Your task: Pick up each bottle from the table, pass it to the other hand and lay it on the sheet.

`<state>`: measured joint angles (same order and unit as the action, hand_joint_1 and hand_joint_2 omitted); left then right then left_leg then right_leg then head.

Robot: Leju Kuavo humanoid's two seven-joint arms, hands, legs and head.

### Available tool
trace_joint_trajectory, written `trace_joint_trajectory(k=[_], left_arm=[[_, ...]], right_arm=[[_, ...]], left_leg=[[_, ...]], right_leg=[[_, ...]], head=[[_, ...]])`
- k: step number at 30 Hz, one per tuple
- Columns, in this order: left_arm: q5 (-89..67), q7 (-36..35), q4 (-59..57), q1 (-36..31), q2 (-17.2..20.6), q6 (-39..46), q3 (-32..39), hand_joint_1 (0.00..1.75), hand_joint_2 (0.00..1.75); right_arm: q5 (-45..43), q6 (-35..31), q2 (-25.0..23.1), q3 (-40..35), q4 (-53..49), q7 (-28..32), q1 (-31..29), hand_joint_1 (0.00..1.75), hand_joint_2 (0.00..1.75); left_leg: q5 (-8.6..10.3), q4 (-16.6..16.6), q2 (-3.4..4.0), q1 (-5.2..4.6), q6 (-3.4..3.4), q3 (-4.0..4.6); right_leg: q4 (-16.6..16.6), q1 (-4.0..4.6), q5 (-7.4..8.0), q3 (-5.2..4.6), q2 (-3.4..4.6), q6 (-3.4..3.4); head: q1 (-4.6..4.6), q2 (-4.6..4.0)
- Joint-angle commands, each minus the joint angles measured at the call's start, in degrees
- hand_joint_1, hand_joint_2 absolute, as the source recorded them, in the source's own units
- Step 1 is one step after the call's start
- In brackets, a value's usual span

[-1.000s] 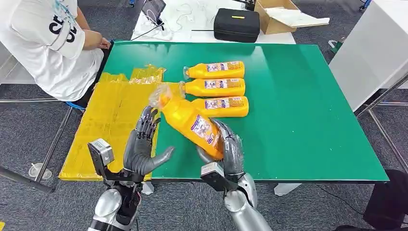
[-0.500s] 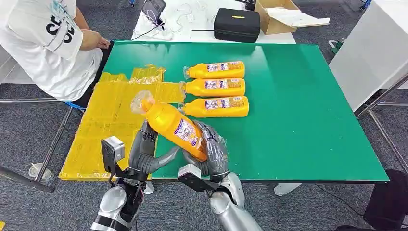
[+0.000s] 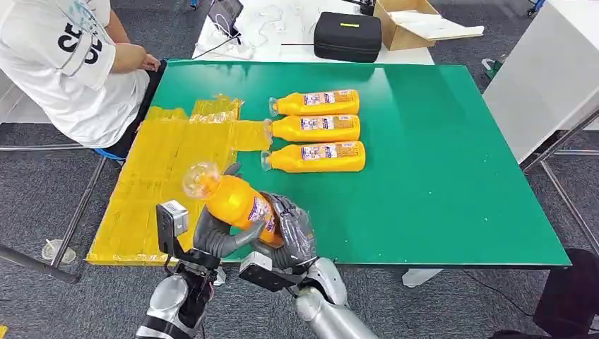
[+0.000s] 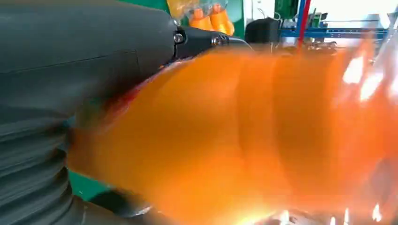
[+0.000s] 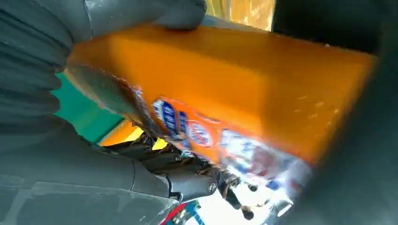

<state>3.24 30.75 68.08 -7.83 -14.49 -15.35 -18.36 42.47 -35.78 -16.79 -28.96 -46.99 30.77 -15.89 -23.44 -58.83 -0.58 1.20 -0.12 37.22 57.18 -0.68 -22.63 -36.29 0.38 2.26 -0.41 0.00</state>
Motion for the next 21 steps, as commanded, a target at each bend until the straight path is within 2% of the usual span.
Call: trace_joint_trajectory(k=[1,14,15,16,17,18,21], left_arm=[[4.6,-0.3,-3.0,-3.0,-0.1,-3.0,1.3,0.0,1.75],[4.0,0.1,-3.0,-2.7,0.4,-4.0,0.1,0.0,1.75],[3.7,0.1,-3.4,-2.9,0.7,-4.8,-0.6,1.01,1.75],[2.0,0.9,-3.8,-3.0,1.2,-4.4,-1.5,1.75,1.75],[0.6,1.1,-4.5,-3.0,1.2,-4.1,-2.3,1.75,1.75],[-0.4,1.5,-5.0,-3.0,1.4,-4.3,-2.9,1.75,1.75],[-4.4,3.0,-5.7,-3.1,2.3,-3.1,-4.7,1.75,1.75]], right_arm=[[0.1,1.3,0.9,-3.8,7.8,0.2,-2.0,1.75,1.75],[-0.9,2.1,0.7,-3.3,7.1,0.5,-2.3,1.75,1.75],[-1.0,2.2,0.6,-3.2,6.9,0.6,-2.2,1.75,1.75],[-1.6,2.8,0.5,-3.1,6.6,1.0,-2.3,1.75,1.75],[-1.7,2.5,0.3,-3.1,6.2,1.1,-2.4,1.75,1.75],[-2.3,2.9,0.1,-3.0,5.7,1.3,-2.4,1.75,1.75],[-3.6,2.7,0.0,-2.3,4.0,1.3,-2.4,1.75,1.75]], left_leg=[[-0.03,0.1,-0.02,-0.03,0.04,-0.17],[-0.06,0.1,-0.02,-0.02,0.07,-0.28],[-0.05,0.1,-0.03,-0.03,0.06,-0.23],[-0.03,0.0,-0.03,-0.02,0.04,-0.17],[-0.13,0.1,0.01,-0.04,0.1,-0.52],[-0.04,0.1,-0.02,-0.02,0.04,-0.19],[-0.05,0.1,-0.03,-0.02,0.05,-0.21]], right_leg=[[0.0,-0.01,-0.05,0.17,-0.07,-0.05],[-0.1,0.01,-0.08,0.29,-0.1,-0.08],[0.0,0.0,-0.07,0.24,-0.1,-0.06],[0.0,0.01,-0.05,0.18,-0.08,-0.05],[-0.1,0.02,-0.15,0.53,-0.11,-0.13],[0.0,0.01,-0.06,0.2,-0.08,-0.06],[0.0,0.0,-0.07,0.21,-0.09,-0.06]], head=[[-0.02,0.0],[-0.02,0.0],[0.0,0.0],[0.0,0.0],[-0.02,0.0],[-0.02,0.0],[-0.02,0.02]])
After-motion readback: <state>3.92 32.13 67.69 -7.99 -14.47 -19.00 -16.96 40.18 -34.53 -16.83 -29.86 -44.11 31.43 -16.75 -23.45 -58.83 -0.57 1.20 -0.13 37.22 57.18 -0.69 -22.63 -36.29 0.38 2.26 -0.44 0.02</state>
